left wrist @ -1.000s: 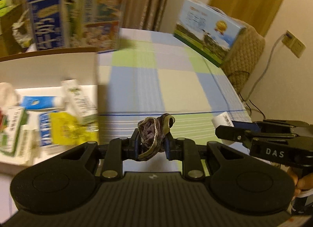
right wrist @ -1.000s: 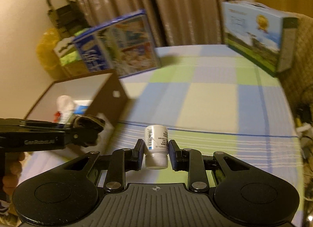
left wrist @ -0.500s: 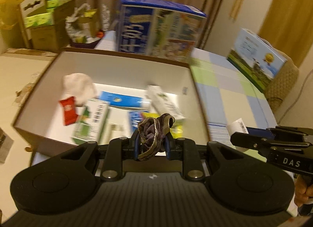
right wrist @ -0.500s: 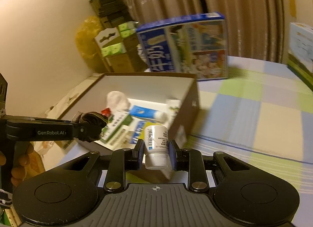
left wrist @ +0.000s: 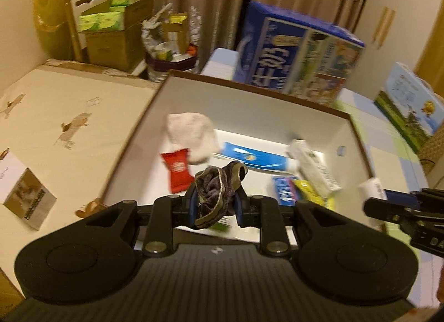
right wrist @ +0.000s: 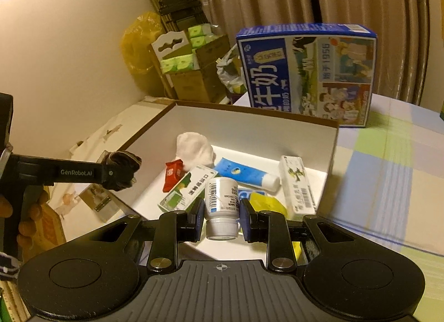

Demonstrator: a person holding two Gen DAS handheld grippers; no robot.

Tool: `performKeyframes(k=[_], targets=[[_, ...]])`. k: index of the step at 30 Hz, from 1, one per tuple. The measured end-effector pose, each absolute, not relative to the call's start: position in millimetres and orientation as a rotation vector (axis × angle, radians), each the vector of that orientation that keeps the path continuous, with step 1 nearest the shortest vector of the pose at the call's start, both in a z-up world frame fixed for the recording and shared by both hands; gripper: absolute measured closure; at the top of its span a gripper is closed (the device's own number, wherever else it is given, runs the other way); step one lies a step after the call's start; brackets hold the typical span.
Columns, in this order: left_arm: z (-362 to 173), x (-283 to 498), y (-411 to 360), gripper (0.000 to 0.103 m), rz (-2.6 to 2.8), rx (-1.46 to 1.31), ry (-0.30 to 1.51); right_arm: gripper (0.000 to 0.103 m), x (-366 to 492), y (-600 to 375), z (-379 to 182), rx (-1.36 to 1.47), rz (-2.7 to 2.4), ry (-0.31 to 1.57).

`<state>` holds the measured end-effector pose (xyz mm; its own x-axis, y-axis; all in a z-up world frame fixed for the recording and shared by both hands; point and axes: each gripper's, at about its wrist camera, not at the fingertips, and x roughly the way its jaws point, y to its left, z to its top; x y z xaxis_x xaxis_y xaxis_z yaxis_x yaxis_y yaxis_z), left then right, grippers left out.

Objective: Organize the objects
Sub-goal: 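Carry the scrunchie and pill bottle over the brown box with both grippers, then release the scrunchie with the left gripper while the right releases the pill bottle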

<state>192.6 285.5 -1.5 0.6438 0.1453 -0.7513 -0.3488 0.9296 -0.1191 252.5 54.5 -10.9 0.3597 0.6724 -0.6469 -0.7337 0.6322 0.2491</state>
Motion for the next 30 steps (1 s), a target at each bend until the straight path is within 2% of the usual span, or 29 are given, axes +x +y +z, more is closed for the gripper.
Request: performKeyframes(k=[13,21,30], targets=[[-47,225,327,0.077,0.351,-0.237,1.003,0.079,270,84,-33,-0.122,0.866,0.850],[-56,238,327,0.073,0.329,-0.201,1.037,0.079,278,83,-51,-0.154,0.820,0.909],[-60,242,321,0.054,0.279,-0.194,1.055,0.079,280,82,-59,-0.214,0.806,0.957]])
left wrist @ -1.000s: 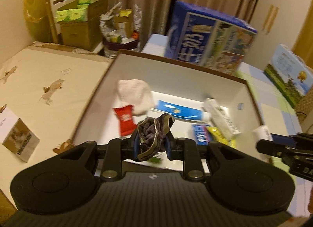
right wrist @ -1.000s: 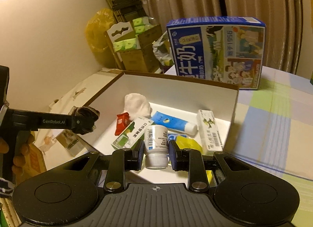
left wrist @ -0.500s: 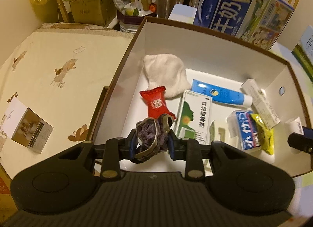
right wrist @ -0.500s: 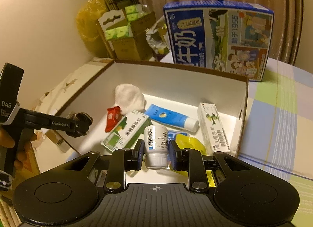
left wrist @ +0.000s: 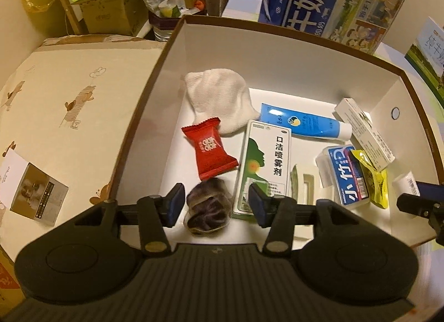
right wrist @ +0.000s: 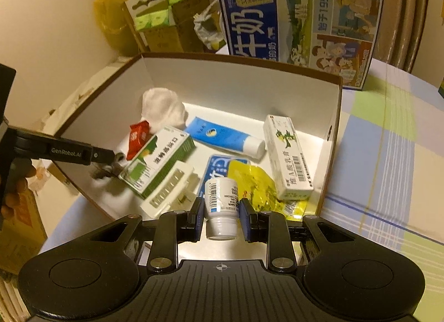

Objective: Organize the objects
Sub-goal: 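Release the scrunchie with the left gripper while the right releases the pill bottle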

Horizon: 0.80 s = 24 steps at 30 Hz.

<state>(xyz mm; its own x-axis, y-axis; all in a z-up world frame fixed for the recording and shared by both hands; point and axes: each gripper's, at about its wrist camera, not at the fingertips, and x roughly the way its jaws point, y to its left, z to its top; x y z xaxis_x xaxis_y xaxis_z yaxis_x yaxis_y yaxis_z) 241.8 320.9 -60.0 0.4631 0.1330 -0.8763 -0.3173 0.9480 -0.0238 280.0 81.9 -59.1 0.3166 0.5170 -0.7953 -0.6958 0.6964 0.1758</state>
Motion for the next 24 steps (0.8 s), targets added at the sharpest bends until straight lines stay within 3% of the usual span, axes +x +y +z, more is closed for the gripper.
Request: performKeyframes(k=[15,24], targets=[[-57,243,310,0.026,0.242,-0.167,1.058,0.079,291,91,-65,-0.375,0.823,1.041],[-53,239,310,0.021,0.237,-0.158,1.043,0.078,293,98,-66,-0.446,0.810,1.039]])
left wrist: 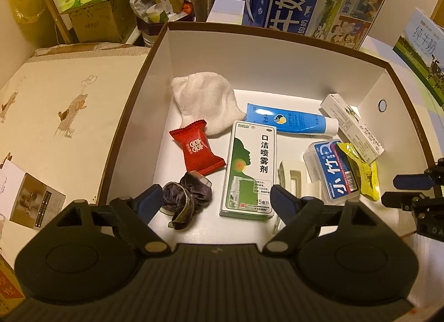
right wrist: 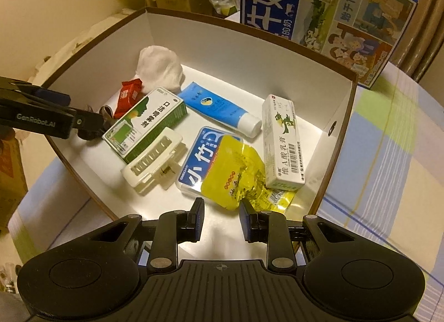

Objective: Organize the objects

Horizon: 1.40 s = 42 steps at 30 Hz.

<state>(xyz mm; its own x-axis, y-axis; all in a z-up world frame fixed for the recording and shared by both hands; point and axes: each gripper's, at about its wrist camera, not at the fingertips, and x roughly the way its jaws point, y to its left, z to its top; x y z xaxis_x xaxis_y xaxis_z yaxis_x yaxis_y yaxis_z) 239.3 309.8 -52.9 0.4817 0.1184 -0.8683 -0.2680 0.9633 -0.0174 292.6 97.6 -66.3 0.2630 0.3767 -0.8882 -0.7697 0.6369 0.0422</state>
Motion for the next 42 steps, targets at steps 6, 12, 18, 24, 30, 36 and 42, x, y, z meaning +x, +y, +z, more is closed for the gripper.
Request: performKeyframes(k=[6,12,18,24,30,36,42], targets=[[-46,233,308,0.015,0.217,-0.149,1.019,0.073,290,92,-56,-0.387,0.800,1.018],[-32,221,299,0.010,0.188,-0.128,0.971,0.048,271,76,-31,-0.268,0.784,0.954],[-14,201,279,0.005,0.153,-0.121,0.928,0.042,250,40,-15,-0.139,0.723,0.931],[-7,180,239,0.004,0.112,-0.111,0.916,0.040,233,-2,-11,-0.072,0.650,0.939],[-8,160,188,0.004,0.074,-0.102,0.935,0.039,209,-47,-7,-0.038,0.613,0.948],[-9,142,137,0.004,0.036,-0.089,0.952,0.039,184,-93,-1,-0.009,0.578,0.948],[-9,125,94,0.004,0.045,-0.080,0.962,0.039,162,-137,2,-0.010,0.544,0.943]])
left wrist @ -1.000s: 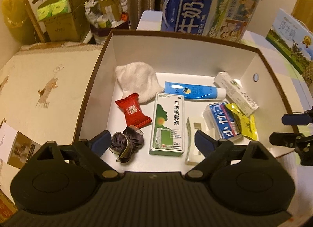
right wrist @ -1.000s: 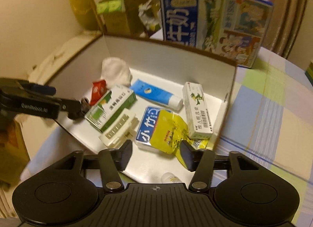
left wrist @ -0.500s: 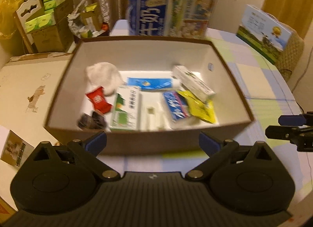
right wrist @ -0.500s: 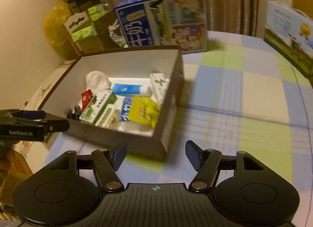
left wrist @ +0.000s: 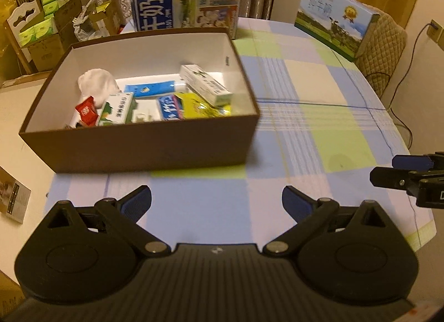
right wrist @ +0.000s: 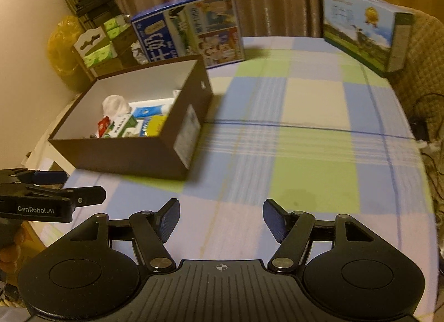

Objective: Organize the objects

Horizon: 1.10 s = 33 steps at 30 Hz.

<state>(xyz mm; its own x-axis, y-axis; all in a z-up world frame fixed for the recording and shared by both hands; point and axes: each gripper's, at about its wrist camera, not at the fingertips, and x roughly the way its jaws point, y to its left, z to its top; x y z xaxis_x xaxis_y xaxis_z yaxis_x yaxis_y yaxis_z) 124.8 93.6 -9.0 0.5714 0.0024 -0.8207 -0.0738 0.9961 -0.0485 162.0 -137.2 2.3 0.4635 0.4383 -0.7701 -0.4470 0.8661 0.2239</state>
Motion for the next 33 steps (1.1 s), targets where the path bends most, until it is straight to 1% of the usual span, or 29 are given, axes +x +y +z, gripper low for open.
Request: performKeyframes(k=[15,33], targets=[[-5,80,26,0.004,0.014,-0.061,0.955,0.039,115,-207,4,-0.010,0.488,0.949],[-5,63,4,0.004,-0.008,-0.061,0.945,0.039,95,-220,1,-0.008,0.490,0.952]])
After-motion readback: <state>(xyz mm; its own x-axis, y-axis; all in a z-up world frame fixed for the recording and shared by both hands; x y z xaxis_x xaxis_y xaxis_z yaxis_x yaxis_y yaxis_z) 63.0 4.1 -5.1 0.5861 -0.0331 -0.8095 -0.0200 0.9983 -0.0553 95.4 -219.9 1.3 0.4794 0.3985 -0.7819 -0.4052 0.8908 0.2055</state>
